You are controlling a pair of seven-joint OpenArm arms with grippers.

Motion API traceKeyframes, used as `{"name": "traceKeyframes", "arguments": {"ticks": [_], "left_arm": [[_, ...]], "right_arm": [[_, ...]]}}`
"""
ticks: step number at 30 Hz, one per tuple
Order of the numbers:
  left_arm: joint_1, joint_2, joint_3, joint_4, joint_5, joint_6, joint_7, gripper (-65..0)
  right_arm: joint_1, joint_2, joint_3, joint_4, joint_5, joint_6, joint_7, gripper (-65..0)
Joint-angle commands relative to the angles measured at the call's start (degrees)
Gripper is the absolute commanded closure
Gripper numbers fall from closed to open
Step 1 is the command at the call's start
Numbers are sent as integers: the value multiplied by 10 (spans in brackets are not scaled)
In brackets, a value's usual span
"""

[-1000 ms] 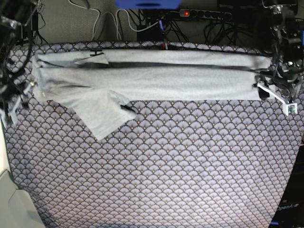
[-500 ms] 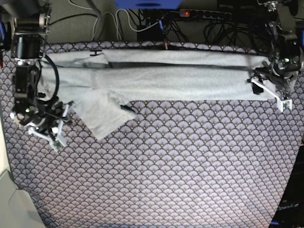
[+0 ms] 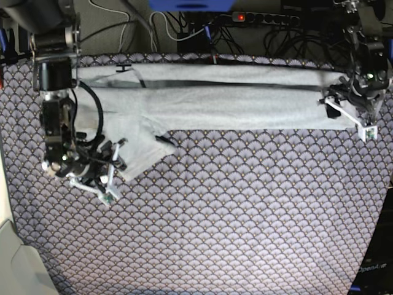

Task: Fold the T-shirt properly
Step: 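Tuck the loose sleeve flap under the strip with the right gripper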

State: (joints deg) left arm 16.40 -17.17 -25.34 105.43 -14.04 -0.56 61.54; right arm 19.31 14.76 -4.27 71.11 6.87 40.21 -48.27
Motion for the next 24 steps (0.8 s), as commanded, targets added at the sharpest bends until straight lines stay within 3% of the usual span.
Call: {"name": "traceKeyframes", "arguments": {"ticks": [1,11,24], "left_arm": [[-1,-8,-3,10,3,2,-7,-462],[0,-7,-3,9,4,2,-7,-461],[0,-8,-3,10,4,2,-7,-460]], "right_arm": [[21,8,-3,-7,4,-2,18,-269],[55,7,-11,-112,4,-2,78,-269],[42,6,-58,-112,6,-2,75,-263]]}}
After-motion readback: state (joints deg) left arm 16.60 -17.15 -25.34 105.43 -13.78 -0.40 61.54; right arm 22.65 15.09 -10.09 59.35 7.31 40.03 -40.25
